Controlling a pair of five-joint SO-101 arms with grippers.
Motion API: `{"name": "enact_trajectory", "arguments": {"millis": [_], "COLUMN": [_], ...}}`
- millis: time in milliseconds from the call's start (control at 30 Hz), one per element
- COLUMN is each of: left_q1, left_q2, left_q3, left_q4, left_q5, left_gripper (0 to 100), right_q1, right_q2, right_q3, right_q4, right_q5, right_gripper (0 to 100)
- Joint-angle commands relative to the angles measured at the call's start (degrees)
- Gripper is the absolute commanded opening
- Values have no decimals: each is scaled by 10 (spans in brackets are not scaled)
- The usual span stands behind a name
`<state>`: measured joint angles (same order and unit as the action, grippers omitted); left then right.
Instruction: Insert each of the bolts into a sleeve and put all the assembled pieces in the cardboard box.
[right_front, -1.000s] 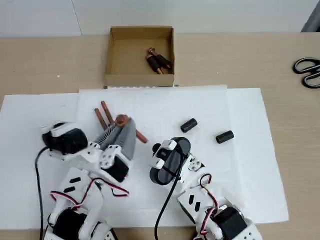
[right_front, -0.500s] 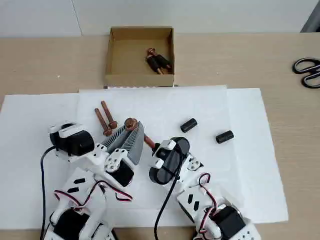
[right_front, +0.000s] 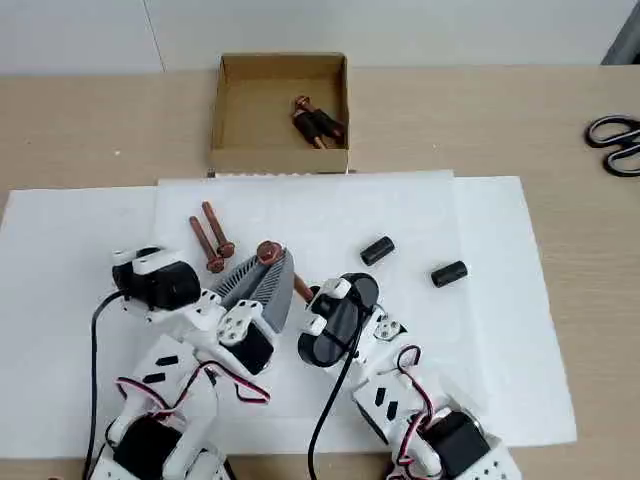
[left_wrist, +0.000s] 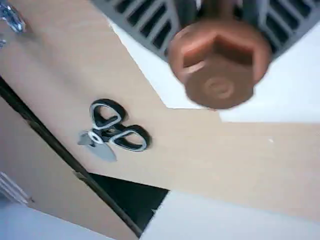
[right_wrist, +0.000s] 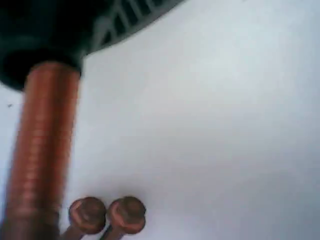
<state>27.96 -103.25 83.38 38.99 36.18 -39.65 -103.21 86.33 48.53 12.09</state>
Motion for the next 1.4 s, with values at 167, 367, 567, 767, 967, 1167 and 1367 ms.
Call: {"name": "enact_trajectory", "arguments": {"millis": [167,367,567,767,967,1167,1367], "left_q1": [19,18,15,14,-10,-6,12], "left_q2": [-1,-1,-2,-2,-2,-2,-1], "left_q3": [1,16,16,20,20,20,17], "left_q4": [-14,-15,-18,-34,-36,-34,-6], "left_q5": [4,4,1,-25,-33,-31,-32], "left_gripper": [5,5,5,5,5,5,5], "right_q1": [-7,-7,-26,-25,-25,-25,-23], "right_q2": [-5,-5,-5,-5,-5,-5,-5], "right_q3": [-11,-11,-11,-11,-11,-11,-11], "right_q4": [-18,-36,-33,-36,-36,-36,-37], "right_q5": [6,6,6,6,6,6,6], "right_gripper": [3,3,3,3,3,3,3]}}
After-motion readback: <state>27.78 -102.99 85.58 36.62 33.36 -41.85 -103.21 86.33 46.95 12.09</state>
